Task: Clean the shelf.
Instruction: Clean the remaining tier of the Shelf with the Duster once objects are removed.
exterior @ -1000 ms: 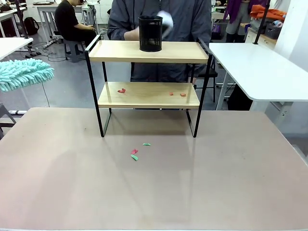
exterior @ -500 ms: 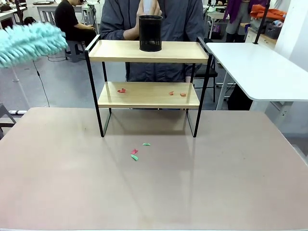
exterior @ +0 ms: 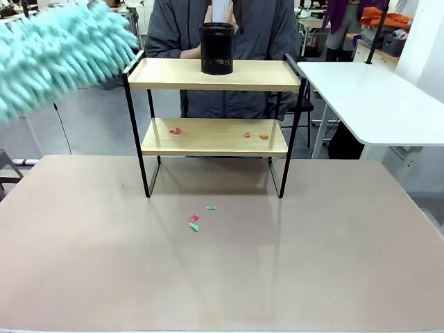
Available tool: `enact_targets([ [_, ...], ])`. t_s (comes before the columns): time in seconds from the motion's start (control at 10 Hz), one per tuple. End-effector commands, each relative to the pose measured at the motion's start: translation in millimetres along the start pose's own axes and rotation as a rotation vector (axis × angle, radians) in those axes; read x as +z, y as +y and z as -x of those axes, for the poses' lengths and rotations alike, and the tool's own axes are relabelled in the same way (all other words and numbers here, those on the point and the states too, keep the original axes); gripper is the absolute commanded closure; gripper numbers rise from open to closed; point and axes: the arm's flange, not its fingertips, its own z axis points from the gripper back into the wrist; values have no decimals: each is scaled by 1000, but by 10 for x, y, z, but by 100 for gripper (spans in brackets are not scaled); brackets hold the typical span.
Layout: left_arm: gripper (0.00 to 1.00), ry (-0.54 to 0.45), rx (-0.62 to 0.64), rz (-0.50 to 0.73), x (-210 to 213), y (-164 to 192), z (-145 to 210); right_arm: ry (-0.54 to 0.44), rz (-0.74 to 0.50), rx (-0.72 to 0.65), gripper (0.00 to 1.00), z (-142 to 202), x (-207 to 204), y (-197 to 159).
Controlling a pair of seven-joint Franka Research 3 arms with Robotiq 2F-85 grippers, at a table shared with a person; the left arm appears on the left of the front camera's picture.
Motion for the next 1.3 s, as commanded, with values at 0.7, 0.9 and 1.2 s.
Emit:
enact_targets([
  [0.7, 89, -135, 134, -339, -1148, 698, -1019, -11, -21, 26, 0, -21, -3, 8],
  [0.9, 89, -271, 93, -402, -1329, 818, -1296, -11, -21, 26, 0, -21, -3, 8],
  [1.2, 89, -206, 110, -384, -930, 520, -1432, -11, -21, 26, 0, -21, -3, 8],
])
